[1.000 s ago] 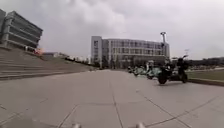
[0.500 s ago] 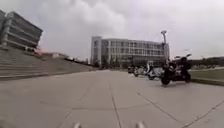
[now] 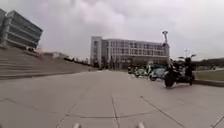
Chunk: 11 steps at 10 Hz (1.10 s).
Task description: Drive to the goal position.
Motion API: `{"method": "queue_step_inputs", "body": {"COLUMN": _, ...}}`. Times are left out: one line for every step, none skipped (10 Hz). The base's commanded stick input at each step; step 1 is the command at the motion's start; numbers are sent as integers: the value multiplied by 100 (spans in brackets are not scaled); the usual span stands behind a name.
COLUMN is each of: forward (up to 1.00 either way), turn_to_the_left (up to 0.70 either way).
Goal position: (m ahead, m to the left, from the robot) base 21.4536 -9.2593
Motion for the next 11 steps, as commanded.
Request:
{"method": "queue_step_inputs", "body": {"forward": 50, "turn_to_the_left": 0}}
{"method": "queue_step_inputs", "body": {"forward": 50, "turn_to_the_left": 0}}
{"method": "queue_step_inputs", "body": {"forward": 50, "turn_to_the_left": 0}}
{"method": "queue_step_inputs", "body": {"forward": 50, "turn_to_the_left": 0}}
{"method": "queue_step_inputs", "body": {"forward": 50, "turn_to_the_left": 0}}
{"method": "queue_step_inputs", "body": {"forward": 50, "turn_to_the_left": 0}}
{"method": "queue_step_inputs", "body": {"forward": 50, "turn_to_the_left": 0}}
{"method": "queue_step_inputs", "body": {"forward": 50, "turn_to_the_left": 0}}
{"method": "queue_step_inputs", "body": {"forward": 50, "turn_to_the_left": 8}}
{"method": "queue_step_inputs", "body": {"forward": 50, "turn_to_the_left": 19}}
{"method": "queue_step_inputs", "body": {"forward": 50, "turn_to_the_left": 25}}
